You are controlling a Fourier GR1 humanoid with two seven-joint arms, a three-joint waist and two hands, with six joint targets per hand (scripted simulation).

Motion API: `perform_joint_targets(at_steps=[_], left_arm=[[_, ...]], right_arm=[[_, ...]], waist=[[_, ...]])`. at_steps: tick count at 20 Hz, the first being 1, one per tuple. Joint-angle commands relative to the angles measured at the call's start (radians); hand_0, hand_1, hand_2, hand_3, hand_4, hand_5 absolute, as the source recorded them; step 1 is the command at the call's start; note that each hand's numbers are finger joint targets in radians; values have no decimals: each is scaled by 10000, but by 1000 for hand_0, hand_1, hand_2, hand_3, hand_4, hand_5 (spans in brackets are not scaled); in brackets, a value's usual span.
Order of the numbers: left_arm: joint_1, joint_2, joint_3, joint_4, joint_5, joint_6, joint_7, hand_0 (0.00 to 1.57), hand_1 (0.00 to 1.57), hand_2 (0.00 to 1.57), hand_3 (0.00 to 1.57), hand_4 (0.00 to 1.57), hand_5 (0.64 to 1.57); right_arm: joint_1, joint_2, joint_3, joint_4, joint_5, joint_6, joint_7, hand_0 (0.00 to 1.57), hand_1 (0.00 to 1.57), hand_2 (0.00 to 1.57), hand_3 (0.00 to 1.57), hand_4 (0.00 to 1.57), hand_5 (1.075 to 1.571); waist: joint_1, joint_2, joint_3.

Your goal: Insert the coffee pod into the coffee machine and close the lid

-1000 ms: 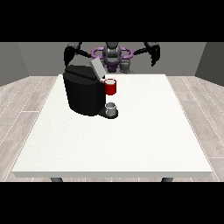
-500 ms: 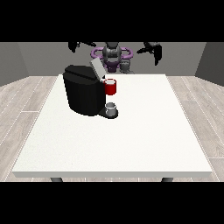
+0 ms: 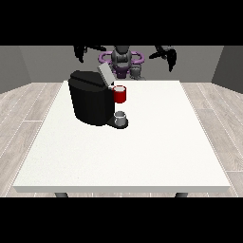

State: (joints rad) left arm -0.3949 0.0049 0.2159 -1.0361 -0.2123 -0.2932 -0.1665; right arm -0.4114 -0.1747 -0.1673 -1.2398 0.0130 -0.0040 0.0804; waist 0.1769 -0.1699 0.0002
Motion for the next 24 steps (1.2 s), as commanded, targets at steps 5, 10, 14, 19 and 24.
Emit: perform_joint_targets(at_steps=[5,10,14,19,24], left_arm=[[517,-44,-515,-1549,552,565,260,0,0,0,0,354,1571],[1337,623,-433,-2785,934,-323,463,0,0,0,0,356,1571],[1678,188,-883,-3139,652,326,328,0,0,0,0,362,1571],[1695,914,-479,-3699,1084,42,760,0,0,0,0,309,1571],[1784,949,-301,-3385,949,613,131,0,0,0,0,352,1571]], right_arm=[[-516,248,-234,808,-739,297,208,0,0,0,0,176,1571],[-1098,-24,-162,1255,-542,142,333,0,0,0,0,0,1571],[-1857,156,78,1484,-479,22,382,0,0,0,0,0,1571],[-2218,87,202,1721,-553,352,247,0,0,0,0,0,1571],[-2811,94,426,1837,-377,389,225,0,0,0,0,73,1571]], waist=[[-194,887,0],[100,1103,-1],[-57,1584,-1],[-216,1687,-2],[-432,2152,-3]])
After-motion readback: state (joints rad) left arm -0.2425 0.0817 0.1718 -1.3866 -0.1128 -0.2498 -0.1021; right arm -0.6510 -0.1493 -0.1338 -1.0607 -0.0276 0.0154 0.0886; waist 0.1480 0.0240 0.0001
